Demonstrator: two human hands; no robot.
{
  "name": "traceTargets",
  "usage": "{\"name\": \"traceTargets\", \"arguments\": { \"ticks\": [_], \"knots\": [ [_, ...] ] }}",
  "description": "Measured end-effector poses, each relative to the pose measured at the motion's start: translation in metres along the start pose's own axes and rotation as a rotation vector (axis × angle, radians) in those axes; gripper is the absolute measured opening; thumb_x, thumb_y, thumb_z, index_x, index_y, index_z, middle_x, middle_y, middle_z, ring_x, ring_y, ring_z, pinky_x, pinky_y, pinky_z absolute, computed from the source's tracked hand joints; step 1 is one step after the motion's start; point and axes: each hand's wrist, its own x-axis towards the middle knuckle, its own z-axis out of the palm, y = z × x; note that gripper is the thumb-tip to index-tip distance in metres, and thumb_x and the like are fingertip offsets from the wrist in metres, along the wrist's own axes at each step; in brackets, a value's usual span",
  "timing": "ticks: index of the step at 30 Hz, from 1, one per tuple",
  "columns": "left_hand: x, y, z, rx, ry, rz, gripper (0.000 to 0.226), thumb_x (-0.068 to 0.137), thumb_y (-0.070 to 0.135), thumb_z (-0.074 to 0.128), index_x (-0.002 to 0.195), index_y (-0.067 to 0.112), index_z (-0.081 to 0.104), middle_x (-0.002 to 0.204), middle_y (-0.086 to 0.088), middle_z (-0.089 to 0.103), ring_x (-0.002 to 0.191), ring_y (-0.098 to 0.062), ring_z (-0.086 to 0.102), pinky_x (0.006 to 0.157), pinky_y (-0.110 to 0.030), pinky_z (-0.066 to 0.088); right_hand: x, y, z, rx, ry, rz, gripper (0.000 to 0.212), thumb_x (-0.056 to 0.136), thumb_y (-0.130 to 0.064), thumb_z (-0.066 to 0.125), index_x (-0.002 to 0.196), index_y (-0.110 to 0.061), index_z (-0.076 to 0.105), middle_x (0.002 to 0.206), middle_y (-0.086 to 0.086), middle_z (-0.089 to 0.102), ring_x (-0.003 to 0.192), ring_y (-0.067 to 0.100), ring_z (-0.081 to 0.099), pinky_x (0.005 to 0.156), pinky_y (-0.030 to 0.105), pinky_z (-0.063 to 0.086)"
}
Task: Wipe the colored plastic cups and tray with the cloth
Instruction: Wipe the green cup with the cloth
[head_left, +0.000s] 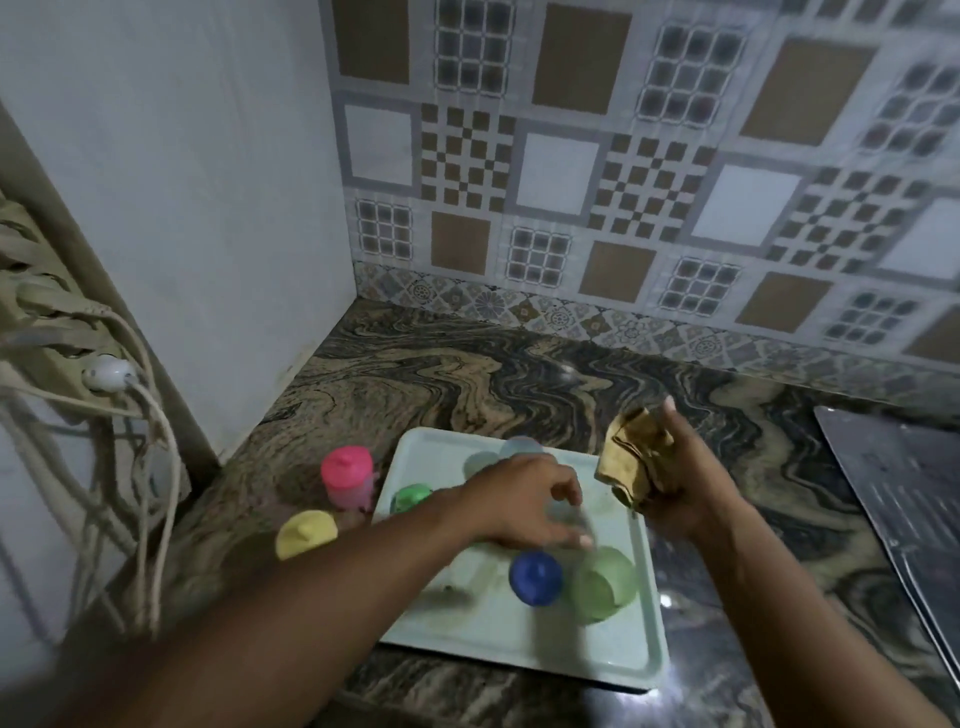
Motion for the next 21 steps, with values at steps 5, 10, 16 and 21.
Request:
{"name": "traceTargets", "arguments": {
  "ticks": [5, 10, 16, 21],
  "knots": [
    [0.018, 0.052, 0.053, 0.325, -0.171, 0.04, 0.06, 0.074, 0.065, 0.074, 0.118, 0.025, 0.066, 0.124, 0.002, 0.062, 0.11, -0.023, 0.058, 0.085, -0.039, 0.052, -0.011, 0.0, -0.053, -0.12, 0.139, -0.051, 0.029, 0.102, -0.018, 0.054, 0.126, -0.004, 0.063, 0.095, 0.016, 0.072, 0.071, 0.027, 0.069, 0.059, 0.035, 0.057],
    [0.02, 0.059, 0.076, 0.343, -0.171, -0.102, 0.018, 0.092, 0.033, 0.065, 0.103, 0.022, 0.073, 0.105, -0.01, 0.069, 0.092, -0.034, 0.065, 0.069, -0.033, 0.044, -0.021, 0.012, -0.073, -0.465, 0.155, -0.11, 0.022, 0.1, 0.0, 0.047, 0.104, 0.013, 0.064, 0.088, 0.039, 0.069, 0.068, 0.046, 0.068, 0.062, 0.052, 0.055],
    [0.013, 0.042, 0.077, -0.167, 0.189, -0.319, 0.011, 0.096, 0.023, 0.055, 0.088, 0.023, 0.063, 0.085, 0.001, 0.068, 0.083, -0.021, 0.066, 0.072, -0.033, 0.05, -0.026, 0.033, -0.07, -0.705, 0.331, -0.535, 0.02, 0.095, -0.008, 0.056, 0.1, -0.025, 0.064, 0.092, 0.001, 0.07, 0.086, 0.022, 0.066, 0.078, 0.054, 0.059],
    [0.012, 0.042, 0.06, -0.53, 0.428, -0.464, 0.019, 0.098, 0.017, 0.057, 0.081, 0.024, 0.063, 0.077, 0.003, 0.068, 0.072, -0.016, 0.07, 0.08, -0.042, 0.06, -0.056, 0.064, -0.044, -0.92, -0.073, -0.88, 0.027, 0.093, -0.025, 0.068, 0.114, -0.038, 0.057, 0.103, -0.022, 0.063, 0.084, 0.002, 0.06, 0.068, 0.018, 0.048]
  ]
}}
